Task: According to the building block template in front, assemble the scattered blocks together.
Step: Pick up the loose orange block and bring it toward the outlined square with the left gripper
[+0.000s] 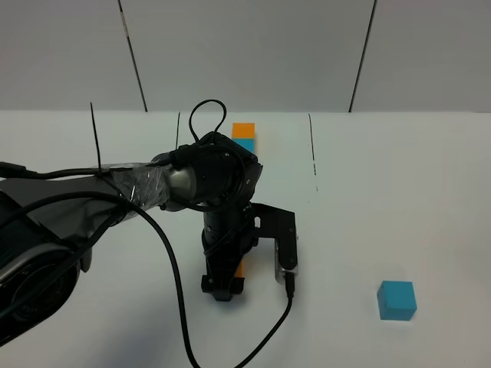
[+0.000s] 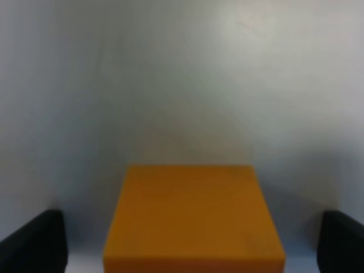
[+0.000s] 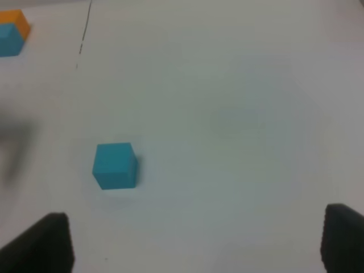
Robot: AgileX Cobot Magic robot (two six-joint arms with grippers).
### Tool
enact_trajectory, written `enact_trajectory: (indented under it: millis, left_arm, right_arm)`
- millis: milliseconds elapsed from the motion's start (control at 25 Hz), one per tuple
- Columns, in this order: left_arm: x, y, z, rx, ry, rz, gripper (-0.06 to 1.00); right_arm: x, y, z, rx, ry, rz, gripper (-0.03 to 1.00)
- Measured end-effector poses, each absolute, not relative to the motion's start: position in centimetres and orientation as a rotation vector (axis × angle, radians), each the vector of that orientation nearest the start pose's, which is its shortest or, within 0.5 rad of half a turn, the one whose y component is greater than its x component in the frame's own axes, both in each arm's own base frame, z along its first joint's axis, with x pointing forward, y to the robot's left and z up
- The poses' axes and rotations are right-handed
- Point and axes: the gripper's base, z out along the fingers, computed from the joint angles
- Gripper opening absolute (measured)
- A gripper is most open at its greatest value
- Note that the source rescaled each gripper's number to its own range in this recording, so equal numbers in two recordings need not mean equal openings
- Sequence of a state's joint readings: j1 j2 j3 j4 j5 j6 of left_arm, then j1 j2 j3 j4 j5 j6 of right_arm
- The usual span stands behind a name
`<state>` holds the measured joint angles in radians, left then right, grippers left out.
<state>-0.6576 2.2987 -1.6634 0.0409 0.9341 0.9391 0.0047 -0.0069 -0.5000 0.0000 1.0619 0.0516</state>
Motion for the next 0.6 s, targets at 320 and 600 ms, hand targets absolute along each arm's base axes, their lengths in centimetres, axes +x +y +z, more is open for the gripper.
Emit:
enact_trajectory:
  millis: [320, 600]
  left_arm:
    - [35.8, -27.1, 12.4, -2.358, -2.227, -0.105, 1.0]
    - [35.0, -26.5, 17.0, -2.301, -2.318, -0.113, 0.97]
  right_arm:
    - [-0.6, 0.0, 27.7, 0.048, 2.038, 0.035, 0.74]
    - [-0.6, 0.0, 27.7, 0.048, 2.038, 0.035, 0.74]
